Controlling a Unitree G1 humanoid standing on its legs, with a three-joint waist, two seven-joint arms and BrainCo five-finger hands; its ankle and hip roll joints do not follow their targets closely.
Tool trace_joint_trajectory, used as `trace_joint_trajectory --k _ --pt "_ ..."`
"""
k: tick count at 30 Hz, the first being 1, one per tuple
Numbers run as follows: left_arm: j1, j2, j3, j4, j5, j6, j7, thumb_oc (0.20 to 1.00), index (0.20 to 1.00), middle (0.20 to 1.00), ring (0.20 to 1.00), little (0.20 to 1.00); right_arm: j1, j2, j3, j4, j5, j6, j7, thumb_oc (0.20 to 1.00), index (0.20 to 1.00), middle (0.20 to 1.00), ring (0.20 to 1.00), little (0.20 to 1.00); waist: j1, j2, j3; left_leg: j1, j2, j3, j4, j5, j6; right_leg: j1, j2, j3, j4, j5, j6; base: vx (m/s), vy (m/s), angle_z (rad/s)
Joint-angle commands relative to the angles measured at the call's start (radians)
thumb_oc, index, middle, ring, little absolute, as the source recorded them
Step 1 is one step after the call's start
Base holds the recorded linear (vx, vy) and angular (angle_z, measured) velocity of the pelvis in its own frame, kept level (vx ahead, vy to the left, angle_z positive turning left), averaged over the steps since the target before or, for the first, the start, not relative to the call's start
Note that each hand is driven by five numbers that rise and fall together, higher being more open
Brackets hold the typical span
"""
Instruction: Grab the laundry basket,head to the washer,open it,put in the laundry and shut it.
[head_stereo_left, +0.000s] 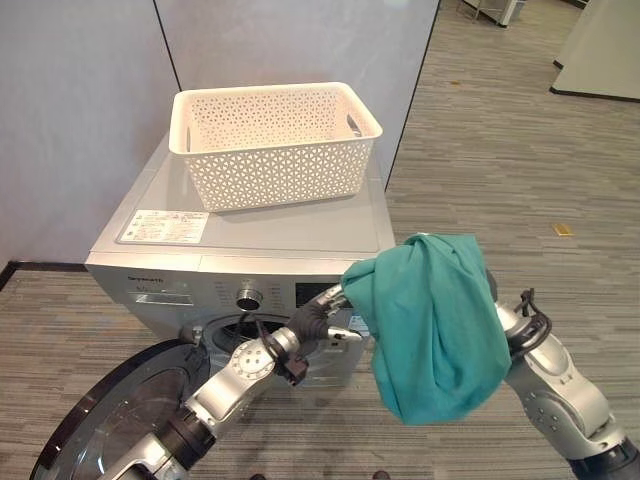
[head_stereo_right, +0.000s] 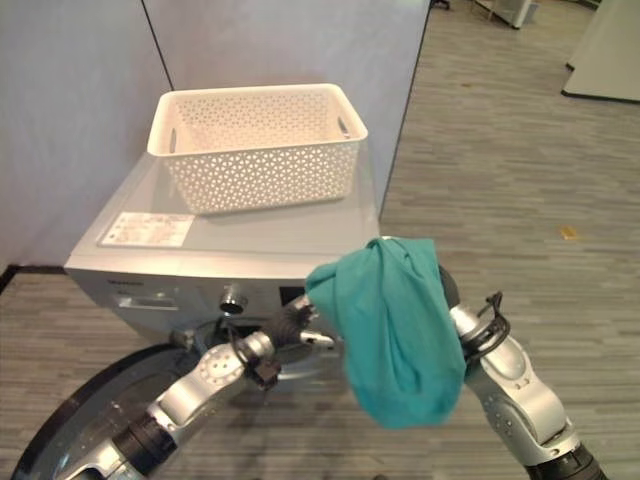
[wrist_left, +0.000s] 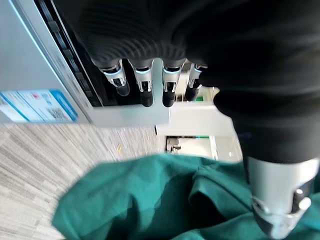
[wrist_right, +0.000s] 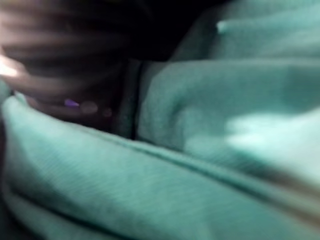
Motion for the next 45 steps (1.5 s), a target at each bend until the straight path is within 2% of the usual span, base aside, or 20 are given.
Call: trace_joint_trajectory --k 1,5,17,25,28,29,30,32,36,45 --pt "-0.115 -0.035 -0.02 0.065 0.036 -0.024 -0.02 1.0 1.0 1.0 1.0 1.0 -0.102 0.007 0.019 -0.015 0.01 -0.04 -0.021 0.2 0.2 0.2 0.2 0.2 -0.001 -0.039 -0.024 -0.033 0.003 0.025 0.076 -0.093 0.039 0.034 0.031 0.045 0.075 -0.125 -0.034 -0.04 -0.041 0.18" --pt "-0.139 -0.068 -0.068 0.088 0.008 -0.014 -0.036 1.0 1.0 1.0 1.0 1.0 -0.133 0.002 0.054 0.013 0.006 -0.032 -0.034 0.2 0.2 0.2 0.2 0.2 0.0 -0.032 -0.02 -0.036 0.008 0.015 0.074 -0.084 0.029 0.038 0.036 0.026 0.078 -0.133 -0.044 -0.02 -0.037 0.1" --pt "-0.157 -0.008 -0.149 -0.019 -0.072 0.0 -0.111 1.0 1.0 1.0 1.0 1.0 -0.226 -0.079 0.136 0.142 0.018 -0.013 -0.038 0.2 0.2 0.2 0.2 0.2 0.012 -0.019 -0.016 -0.036 0.017 -0.011 0.059 -0.061 0.01 0.058 0.048 -0.028 0.069 -0.141 -0.056 0.01 -0.023 0.16" --pt "-0.202 -0.016 -0.17 -0.044 -0.029 -0.045 -0.112 1.0 1.0 1.0 1.0 1.0 -0.295 -0.065 0.183 0.208 0.025 -0.019 -0.042 0.2 0.2 0.2 0.2 0.2 0.013 -0.016 -0.017 -0.023 0.016 -0.008 0.04 -0.056 0.005 0.063 0.051 -0.037 0.061 -0.14 -0.057 0.0 -0.001 0.0" --pt "-0.213 -0.048 -0.182 -0.015 -0.013 -0.049 -0.105 1.0 1.0 1.0 1.0 1.0 -0.307 -0.045 0.191 0.217 0.037 -0.022 -0.051 0.2 0.2 0.2 0.2 0.2 0.011 -0.014 -0.017 -0.019 0.017 -0.007 0.029 -0.05 0.004 0.061 0.053 -0.038 0.06 -0.142 -0.058 0.01 0.001 0.01" --pt "-0.21 -0.072 -0.18 0.013 -0.007 -0.044 -0.091 0.423 0.423 0.423 0.423 0.423 -0.31 -0.015 0.197 0.216 0.045 -0.022 -0.059 0.2 0.2 0.2 0.2 0.2 0.008 -0.014 -0.015 -0.017 0.018 0.001 0.02 -0.047 0.004 0.058 0.053 -0.044 0.062 -0.141 -0.057 0.0 0.0 0.0" --pt "-0.209 -0.072 -0.18 0.015 -0.007 -0.045 -0.091 0.206 0.206 0.206 0.206 0.206 -0.31 -0.015 0.198 0.216 0.045 -0.022 -0.059 0.2 0.2 0.2 0.2 0.2 0.01 -0.013 -0.013 -0.012 0.019 0.003 0.02 -0.05 0.003 0.061 0.053 -0.042 0.064 -0.144 -0.057 0.0 0.0 0.0" --pt "-0.201 -0.104 -0.175 0.063 -0.007 -0.039 -0.073 0.2 0.2 0.2 0.2 0.2 -0.298 0.014 0.201 0.192 0.045 -0.02 -0.063 0.2 0.2 0.2 0.2 0.2 0.009 -0.016 -0.011 -0.007 0.019 0.007 0.006 -0.042 0.003 0.058 0.055 -0.048 0.074 -0.147 -0.06 0.0 0.0 0.0" --pt "-0.197 -0.112 -0.16 0.077 0.008 -0.044 -0.057 0.2 0.2 0.2 0.2 0.2 -0.285 0.023 0.187 0.17 0.048 -0.023 -0.066 0.2 0.2 0.2 0.2 0.2 0.01 -0.018 -0.01 -0.008 0.019 0.0 -0.005 -0.035 0.002 0.058 0.056 -0.061 0.076 -0.15 -0.062 0.0 -0.001 0.03" --pt "-0.169 -0.087 -0.077 0.068 0.147 -0.114 0.035 0.2 0.2 0.2 0.2 0.2 -0.196 0.008 0.14 0.11 0.053 -0.048 -0.068 0.2 0.2 0.2 0.2 0.2 0.018 -0.029 -0.006 -0.007 0.021 -0.01 -0.017 -0.027 -0.004 0.063 0.063 -0.078 0.078 -0.161 -0.068 0.0 -0.01 0.06"
